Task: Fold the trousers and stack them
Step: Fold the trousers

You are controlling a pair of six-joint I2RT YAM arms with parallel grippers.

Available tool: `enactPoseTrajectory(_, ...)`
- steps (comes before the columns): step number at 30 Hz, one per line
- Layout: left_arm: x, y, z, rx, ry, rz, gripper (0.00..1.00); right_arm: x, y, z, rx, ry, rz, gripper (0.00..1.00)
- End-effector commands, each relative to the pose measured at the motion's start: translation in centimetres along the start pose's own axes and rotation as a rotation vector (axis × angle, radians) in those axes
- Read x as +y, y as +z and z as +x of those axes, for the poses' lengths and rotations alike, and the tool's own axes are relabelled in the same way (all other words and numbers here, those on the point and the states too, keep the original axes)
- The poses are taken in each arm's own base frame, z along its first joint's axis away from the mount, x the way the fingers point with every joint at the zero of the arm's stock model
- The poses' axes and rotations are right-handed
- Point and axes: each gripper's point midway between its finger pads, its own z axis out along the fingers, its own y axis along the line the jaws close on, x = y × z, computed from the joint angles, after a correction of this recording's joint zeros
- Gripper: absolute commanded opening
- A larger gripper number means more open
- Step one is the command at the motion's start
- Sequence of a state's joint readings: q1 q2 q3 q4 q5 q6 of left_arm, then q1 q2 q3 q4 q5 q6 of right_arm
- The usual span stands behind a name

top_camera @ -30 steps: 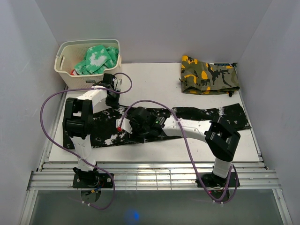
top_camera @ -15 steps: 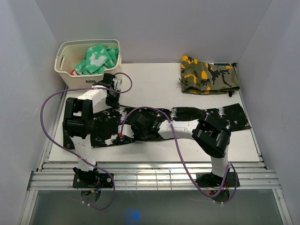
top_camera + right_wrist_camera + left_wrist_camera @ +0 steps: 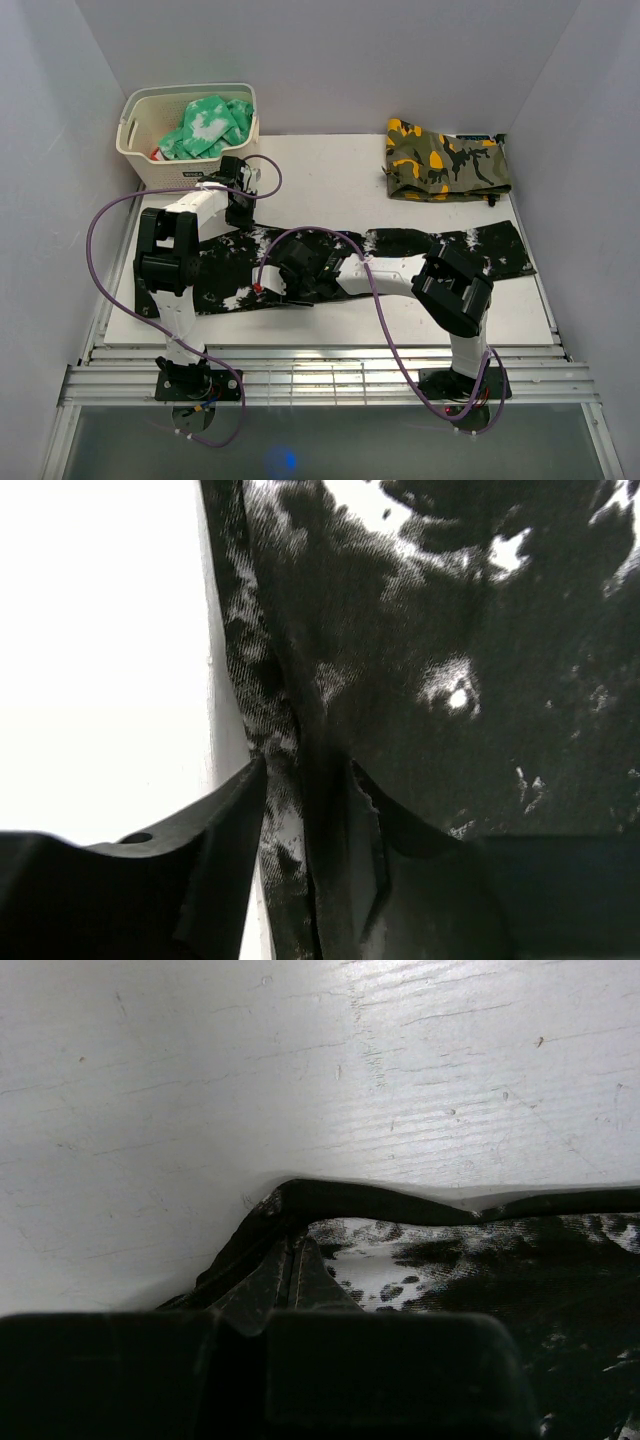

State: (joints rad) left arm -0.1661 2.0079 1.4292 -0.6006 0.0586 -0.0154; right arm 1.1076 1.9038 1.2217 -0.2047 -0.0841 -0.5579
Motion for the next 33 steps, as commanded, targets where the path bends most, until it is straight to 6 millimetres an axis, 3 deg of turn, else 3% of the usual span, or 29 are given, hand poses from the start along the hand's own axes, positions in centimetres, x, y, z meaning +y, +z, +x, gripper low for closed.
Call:
enactPoseTrajectory(1,1.5,2.8,3.1,0.098,-0.003,-0.046,0.0,-0.5,-1.9,-2.4,-0.055,-0.011,0.009,0.4)
enactPoseTrajectory(7,1.5,2.8,3.2,0.099,-0.003,-0.043,0.0,-1.0,-2.1,-2.5,-0.059,-0.013,0.018,0.36)
enactPoseTrajectory(14,1.8,3.1,3.3,0.106,0.023,-0.05,0.0,-1.4,-2.0,-2.8,-0.065,-0.001,0.022,0.08)
enactPoseTrajectory(27,2.4,3.4,3.1,0.106,0.021,-0.053,0.0,2.1,-3.2,-2.9,-0.081,0.009,-0.069,0.08)
enactPoseTrajectory(29,2.4,3.4,3.1,0.106,0.021,-0.053,0.0,1.9,-3.2,-3.0,-0.077,0.015,-0.062,0.23)
enactPoseTrajectory(33,2.3,3.3,2.9,0.101,0.022,-0.052,0.0,1.0,-2.8,-2.6,-0.056,0.013,-0.031,0.25)
